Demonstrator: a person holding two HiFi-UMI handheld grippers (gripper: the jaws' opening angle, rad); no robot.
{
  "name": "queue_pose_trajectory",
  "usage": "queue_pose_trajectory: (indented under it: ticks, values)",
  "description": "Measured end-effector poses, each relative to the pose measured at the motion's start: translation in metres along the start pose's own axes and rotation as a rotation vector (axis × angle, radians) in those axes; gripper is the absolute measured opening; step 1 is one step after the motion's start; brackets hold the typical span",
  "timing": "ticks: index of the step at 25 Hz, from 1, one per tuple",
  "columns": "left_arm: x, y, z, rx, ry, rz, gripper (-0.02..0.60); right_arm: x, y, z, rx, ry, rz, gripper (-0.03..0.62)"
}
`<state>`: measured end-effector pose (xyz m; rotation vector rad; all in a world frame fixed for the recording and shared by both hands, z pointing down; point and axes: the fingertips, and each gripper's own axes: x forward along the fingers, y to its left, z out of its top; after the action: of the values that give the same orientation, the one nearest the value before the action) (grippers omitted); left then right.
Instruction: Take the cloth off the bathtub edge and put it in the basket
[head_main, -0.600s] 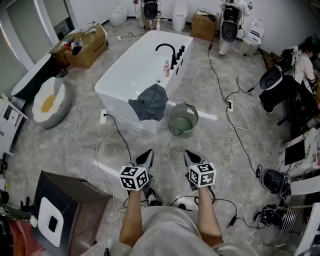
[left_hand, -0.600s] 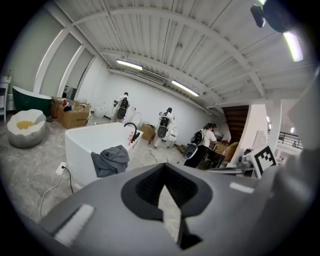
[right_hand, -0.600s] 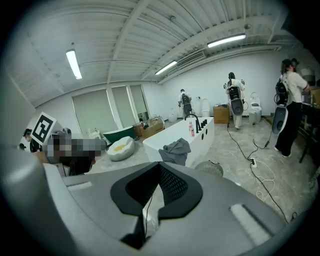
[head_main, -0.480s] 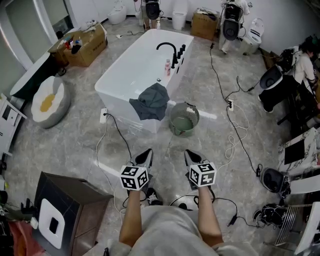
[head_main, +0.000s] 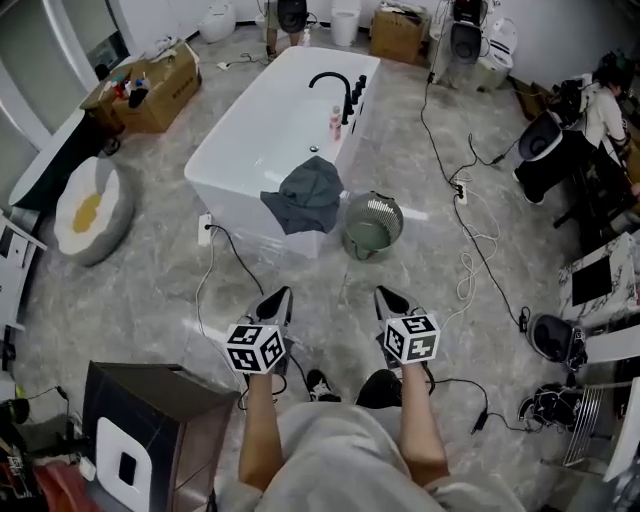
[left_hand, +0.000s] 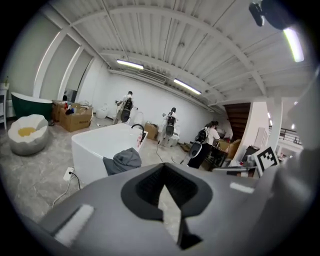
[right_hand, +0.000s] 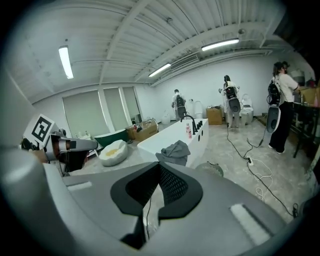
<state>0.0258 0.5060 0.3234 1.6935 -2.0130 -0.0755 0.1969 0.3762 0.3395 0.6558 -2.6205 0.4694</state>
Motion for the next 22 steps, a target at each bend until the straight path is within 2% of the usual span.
queue_pose_trajectory:
  ticks: [5, 12, 17, 22]
  values:
    - [0.001, 0.022, 0.005, -0.029, -0.009, 0.011, 0.055, 0.006, 0.006, -0.002, -0.023, 0.019, -0.001, -0.003]
    - [0.028, 0.03, 0.009, -0.029, -0.001, 0.029, 0.055, 0.029, -0.013, 0.004, -0.003, 0.025, -0.001, -0.003]
    - [0.067, 0.032, 0.03, 0.014, 0.003, 0.035, 0.055, 0.064, -0.036, 0.025, 0.003, 0.025, 0.031, -0.002]
    - [0.124, 0.03, 0.058, 0.101, 0.028, 0.033, 0.055, 0.1, -0.068, 0.053, 0.003, 0.03, 0.077, -0.003]
